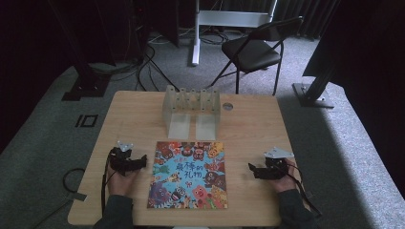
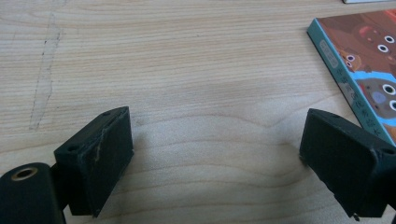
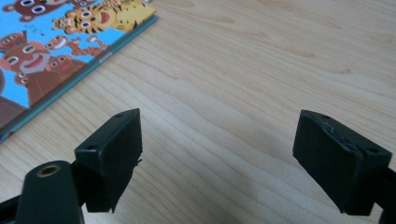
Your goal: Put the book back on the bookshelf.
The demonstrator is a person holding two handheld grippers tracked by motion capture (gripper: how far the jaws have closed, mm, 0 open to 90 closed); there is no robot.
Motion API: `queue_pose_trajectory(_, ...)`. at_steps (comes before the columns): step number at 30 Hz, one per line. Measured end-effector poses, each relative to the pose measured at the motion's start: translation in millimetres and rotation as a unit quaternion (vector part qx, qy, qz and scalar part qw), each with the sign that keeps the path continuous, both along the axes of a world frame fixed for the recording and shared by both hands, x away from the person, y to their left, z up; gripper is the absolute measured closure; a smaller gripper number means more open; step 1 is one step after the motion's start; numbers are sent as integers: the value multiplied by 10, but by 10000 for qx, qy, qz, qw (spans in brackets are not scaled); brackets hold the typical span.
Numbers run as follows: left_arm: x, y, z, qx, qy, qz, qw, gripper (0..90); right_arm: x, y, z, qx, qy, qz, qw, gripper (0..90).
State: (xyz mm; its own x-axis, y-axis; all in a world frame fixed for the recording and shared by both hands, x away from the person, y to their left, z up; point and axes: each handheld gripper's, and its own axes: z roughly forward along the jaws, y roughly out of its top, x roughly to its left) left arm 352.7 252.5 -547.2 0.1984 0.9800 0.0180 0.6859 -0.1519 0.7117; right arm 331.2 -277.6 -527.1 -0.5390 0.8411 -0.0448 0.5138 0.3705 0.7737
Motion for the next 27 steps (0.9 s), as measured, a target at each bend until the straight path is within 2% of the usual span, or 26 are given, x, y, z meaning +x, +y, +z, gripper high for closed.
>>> queue_pose_trajectory(5, -4, 5, 5, 5, 10, -46, 10000, 120, 8, 9, 44, 28, 2, -8, 10000, 155)
queue_pose_trajectory(13, -13, 18, 5, -4, -23, -112, 9999, 143, 18, 113, 101, -72, -63, 168, 9998, 237)
queue_pose_trajectory(27, -24, 18, -1, -8, -72, -134, 9999, 153, 72, 261, 220, 29, -172, 407, 9990, 319)
